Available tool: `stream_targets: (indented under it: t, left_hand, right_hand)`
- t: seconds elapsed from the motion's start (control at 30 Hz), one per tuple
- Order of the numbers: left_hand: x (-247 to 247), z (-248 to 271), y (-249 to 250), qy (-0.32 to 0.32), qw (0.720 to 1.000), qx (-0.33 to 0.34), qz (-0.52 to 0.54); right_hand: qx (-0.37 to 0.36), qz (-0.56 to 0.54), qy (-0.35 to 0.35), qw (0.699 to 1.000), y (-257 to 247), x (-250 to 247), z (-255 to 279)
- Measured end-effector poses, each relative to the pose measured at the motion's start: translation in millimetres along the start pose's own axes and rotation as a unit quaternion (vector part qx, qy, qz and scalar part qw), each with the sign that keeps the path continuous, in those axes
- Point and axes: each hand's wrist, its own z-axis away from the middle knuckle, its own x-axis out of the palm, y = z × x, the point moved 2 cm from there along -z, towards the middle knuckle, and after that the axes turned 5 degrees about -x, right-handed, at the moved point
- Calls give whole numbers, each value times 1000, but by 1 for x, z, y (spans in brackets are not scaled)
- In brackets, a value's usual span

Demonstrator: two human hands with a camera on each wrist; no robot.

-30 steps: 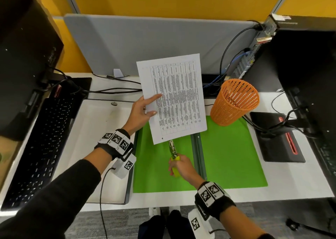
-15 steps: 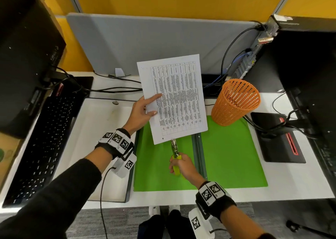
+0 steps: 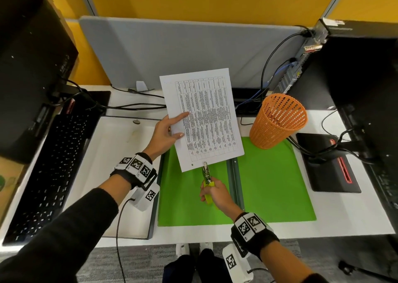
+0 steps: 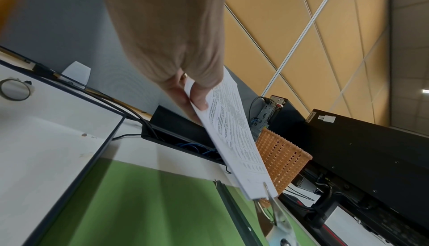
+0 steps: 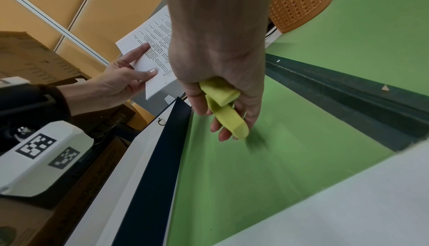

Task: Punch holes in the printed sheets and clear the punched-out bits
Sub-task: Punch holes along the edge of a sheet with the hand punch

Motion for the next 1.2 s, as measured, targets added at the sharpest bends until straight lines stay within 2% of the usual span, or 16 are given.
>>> stream_targets:
  t: [0.77, 1.2]
  left_hand:
    - [-12, -1, -5, -2, 1000, 4, -15]
    - [-9, 1, -7, -6, 1000, 2, -20]
  right_hand:
    - [-3, 76, 74, 994, 5, -7, -1]
    - [-14, 102, 83, 991, 7, -8, -4]
